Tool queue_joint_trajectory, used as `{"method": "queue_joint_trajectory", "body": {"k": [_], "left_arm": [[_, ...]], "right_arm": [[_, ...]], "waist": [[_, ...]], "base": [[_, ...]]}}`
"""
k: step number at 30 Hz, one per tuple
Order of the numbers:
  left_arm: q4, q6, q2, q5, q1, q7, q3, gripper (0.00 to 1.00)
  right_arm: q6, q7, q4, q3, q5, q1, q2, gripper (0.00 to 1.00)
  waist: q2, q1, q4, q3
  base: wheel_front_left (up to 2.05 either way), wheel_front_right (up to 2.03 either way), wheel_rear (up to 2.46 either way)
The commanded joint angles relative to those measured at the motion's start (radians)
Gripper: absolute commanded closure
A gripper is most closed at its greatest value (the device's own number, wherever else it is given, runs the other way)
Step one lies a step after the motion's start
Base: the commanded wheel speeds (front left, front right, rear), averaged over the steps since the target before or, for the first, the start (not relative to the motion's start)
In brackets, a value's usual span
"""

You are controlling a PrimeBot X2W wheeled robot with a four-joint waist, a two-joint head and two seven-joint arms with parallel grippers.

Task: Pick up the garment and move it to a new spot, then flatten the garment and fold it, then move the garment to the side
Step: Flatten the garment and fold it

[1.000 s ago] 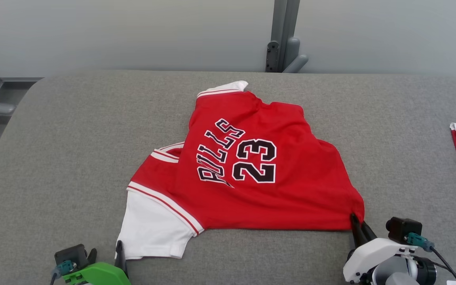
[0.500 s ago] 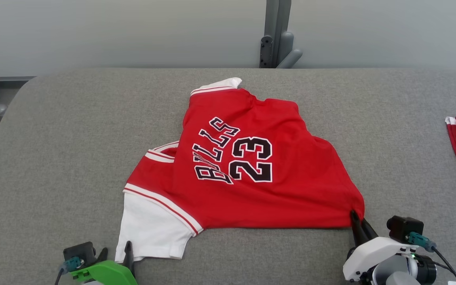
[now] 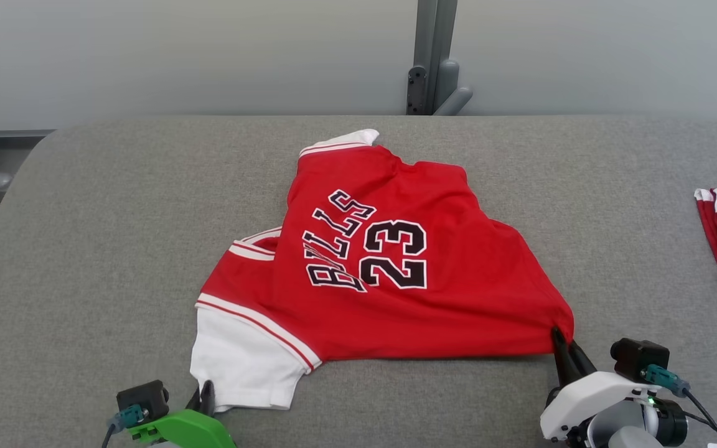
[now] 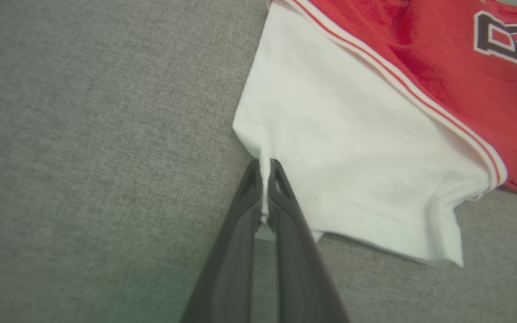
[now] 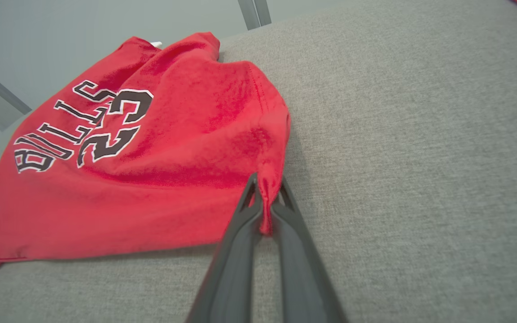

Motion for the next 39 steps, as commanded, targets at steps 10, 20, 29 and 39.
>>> {"method": "queue_joint_trajectory", "body": {"k": [10, 20, 29, 39], "left_arm": [[-0.217, 0.006, -0.002, -0.051, 0.003, -0.083, 0.037, 1.00], [-0.616, 0.015, -0.003, -0.128, 0.039, -0.082, 0.051, 1.00], [-1.051, 0.058, 0.002, -0.164, 0.044, -0.012, 0.053, 1.00], [-1.303, 0.074, 0.012, -0.163, -0.034, 0.087, 0.004, 1.00]], "right_arm": [[-0.002, -0.009, -0.114, -0.010, 0.069, 0.025, -0.005, 1.00], [-0.002, 0.000, -0.381, -0.043, 0.129, 0.062, -0.005, 1.00], [-0.001, 0.117, -0.770, -0.109, 0.195, 0.138, -0.004, 1.00], [-0.001, 0.231, -1.035, -0.172, 0.233, 0.178, -0.004, 1.00]], "waist": [[-0.0001, 0.0000, 0.002, -0.042], [-0.0001, 0.0000, -0.013, -0.080], [-0.0001, 0.0000, -0.049, -0.100], [-0.0001, 0.0000, -0.077, -0.098]], "base": [[0.00, 0.00, 0.00], [0.00, 0.00, 0.00], [0.00, 0.00, 0.00], [0.00, 0.00, 0.00]]}}
